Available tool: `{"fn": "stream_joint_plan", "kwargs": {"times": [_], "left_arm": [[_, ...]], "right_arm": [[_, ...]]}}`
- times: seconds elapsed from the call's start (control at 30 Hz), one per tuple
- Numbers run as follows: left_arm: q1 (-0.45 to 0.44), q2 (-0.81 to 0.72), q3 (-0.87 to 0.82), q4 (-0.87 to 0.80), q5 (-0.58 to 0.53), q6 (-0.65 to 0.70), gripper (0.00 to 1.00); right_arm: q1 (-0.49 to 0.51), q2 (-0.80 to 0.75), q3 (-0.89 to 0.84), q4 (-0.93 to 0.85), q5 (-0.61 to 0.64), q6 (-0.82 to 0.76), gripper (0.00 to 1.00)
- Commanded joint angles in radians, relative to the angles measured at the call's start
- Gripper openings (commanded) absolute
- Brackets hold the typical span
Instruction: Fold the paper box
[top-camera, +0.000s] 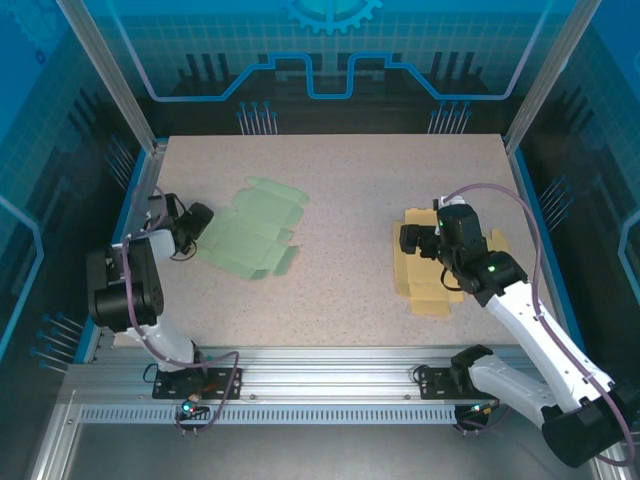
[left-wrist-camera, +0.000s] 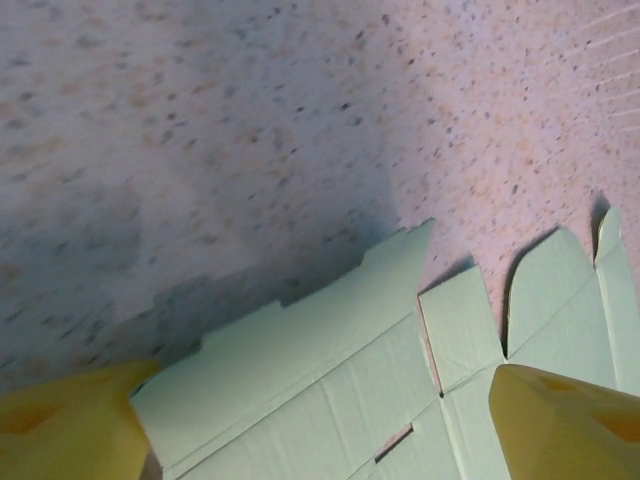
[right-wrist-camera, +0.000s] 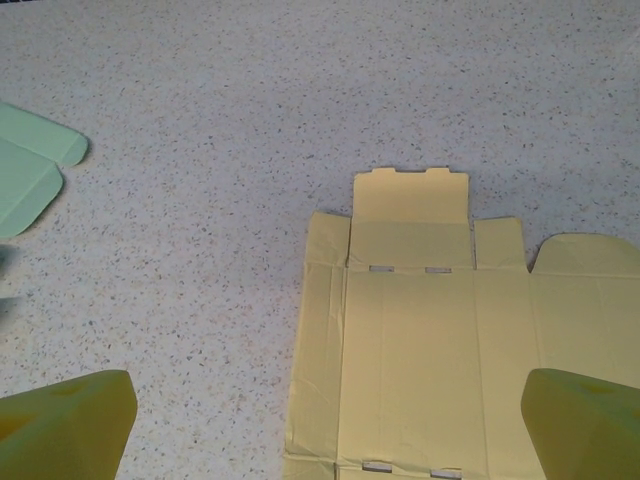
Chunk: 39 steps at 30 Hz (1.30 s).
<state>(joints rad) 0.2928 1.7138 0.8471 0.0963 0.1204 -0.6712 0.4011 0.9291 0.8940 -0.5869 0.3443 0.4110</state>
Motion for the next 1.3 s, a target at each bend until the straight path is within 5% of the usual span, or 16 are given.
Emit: {"fn": "stream_joint_plan", "kwargs": {"times": [0.0,0.27,0.5,0.7,0.93,1.17,1.27], "left_arm": [[0.008,0.054,0.050,0.007,0.092,0.005,0.76],[-0.054,0.095,0.082,0.048,0.163,0.029,0.57],[-0.191,0.195,0.218,0.033,0.216,0.069,0.58],[-0.248,0.250,0.335,0.008,0.245,0.062,0.66],[-0.266,-0.006,0.162,-0.024,0.084,-0.013,0.79],[-0.427,-0.289,-0.071,-0.070,-0.030,-0.060,0.88],[-0.501,-0.386,-0.177,-0.051,-0.094,-0.121,0.88]], "right_arm": [[0.018,0.008,0.014,-0.005,0.013,0.005,1.00],[0.022,0.041,0.019,0.024,0.003,0.005,1.00],[0.037,0.159,0.044,0.059,-0.076,-0.014,1.00],[0.038,0.422,0.187,0.048,-0.215,-0.064,1.00],[0.042,0.760,0.476,-0.028,-0.247,-0.090,0.91],[0.021,1.168,0.917,-0.204,-0.294,-0.109,0.70],[0.005,1.284,1.049,-0.224,-0.320,-0.100,0.69]]}}
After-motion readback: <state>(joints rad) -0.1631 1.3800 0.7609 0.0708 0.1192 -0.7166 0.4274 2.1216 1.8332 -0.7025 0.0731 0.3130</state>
